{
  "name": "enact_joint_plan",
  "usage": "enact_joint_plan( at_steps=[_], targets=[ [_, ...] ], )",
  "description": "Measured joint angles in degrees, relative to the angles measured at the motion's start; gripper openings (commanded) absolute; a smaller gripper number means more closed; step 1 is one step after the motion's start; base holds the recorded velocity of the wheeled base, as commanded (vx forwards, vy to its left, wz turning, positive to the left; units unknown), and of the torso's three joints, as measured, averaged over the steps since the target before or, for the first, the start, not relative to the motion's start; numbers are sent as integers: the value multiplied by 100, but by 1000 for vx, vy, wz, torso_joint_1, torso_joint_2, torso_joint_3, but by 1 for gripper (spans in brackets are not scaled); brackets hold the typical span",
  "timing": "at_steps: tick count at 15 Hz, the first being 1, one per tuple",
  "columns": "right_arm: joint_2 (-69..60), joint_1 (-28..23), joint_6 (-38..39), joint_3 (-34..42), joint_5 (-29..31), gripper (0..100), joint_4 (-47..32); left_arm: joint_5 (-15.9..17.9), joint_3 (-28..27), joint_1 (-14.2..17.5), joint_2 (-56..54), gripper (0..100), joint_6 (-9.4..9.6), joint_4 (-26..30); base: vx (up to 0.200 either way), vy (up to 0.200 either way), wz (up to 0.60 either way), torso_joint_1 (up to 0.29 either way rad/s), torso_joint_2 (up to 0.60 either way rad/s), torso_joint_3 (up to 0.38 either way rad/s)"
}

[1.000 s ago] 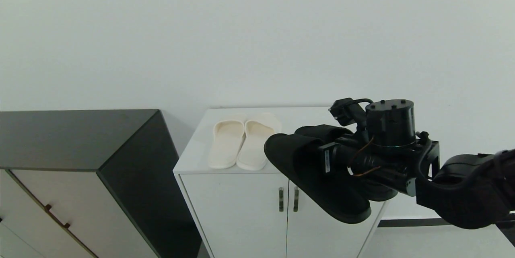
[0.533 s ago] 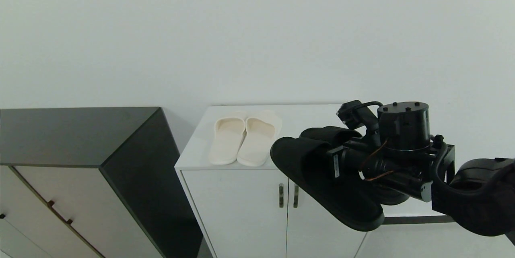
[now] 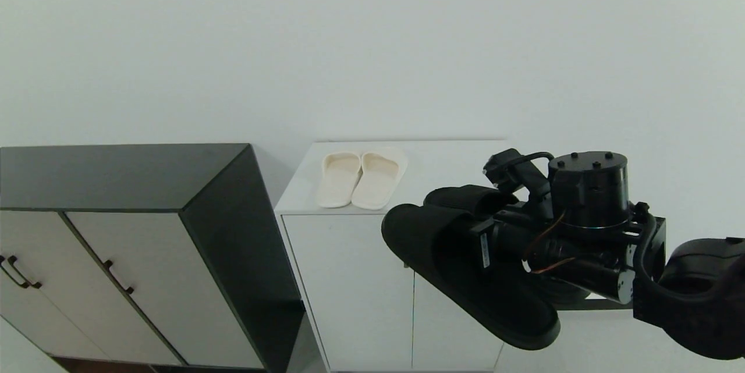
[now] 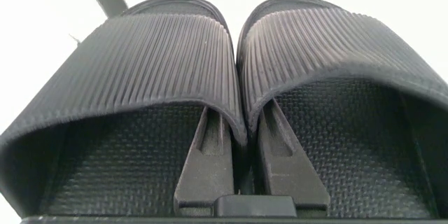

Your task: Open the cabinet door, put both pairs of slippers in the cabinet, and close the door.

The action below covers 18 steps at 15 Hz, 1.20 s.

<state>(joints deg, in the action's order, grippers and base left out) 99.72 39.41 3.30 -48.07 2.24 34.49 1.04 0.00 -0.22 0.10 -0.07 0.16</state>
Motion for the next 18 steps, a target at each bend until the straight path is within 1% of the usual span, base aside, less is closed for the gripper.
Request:
enact_joint_plan(
  at_steps=[1, 2, 3, 11, 14, 18],
  targets=[
    [-35, -17, -9, 91, -306, 0, 13, -2, 0, 6, 0, 0, 0, 0, 0, 0, 0, 0, 0, 0],
    [-82, -22, -16, 185, -484, 0, 106, 0, 0, 6, 0, 0, -4, 2, 0, 0, 0, 0, 0, 0],
    [-124, 0, -20, 260, -539, 0, 169, 0, 0, 6, 0, 0, -9, 2, 0, 0, 0, 0, 0, 0],
    [-341, 308, -18, 560, -547, 0, 188, -4, 0, 6, 0, 0, -15, 2, 0, 0, 0, 0, 0, 0],
    [-473, 391, -13, 722, -561, 0, 188, -6, 0, 6, 0, 0, -15, 2, 0, 0, 0, -142, 320, 185],
    [-601, 566, -13, 1007, -536, 0, 202, -13, 0, 4, 0, 0, -17, 2, 0, 0, 0, -214, 503, 282]
  ],
)
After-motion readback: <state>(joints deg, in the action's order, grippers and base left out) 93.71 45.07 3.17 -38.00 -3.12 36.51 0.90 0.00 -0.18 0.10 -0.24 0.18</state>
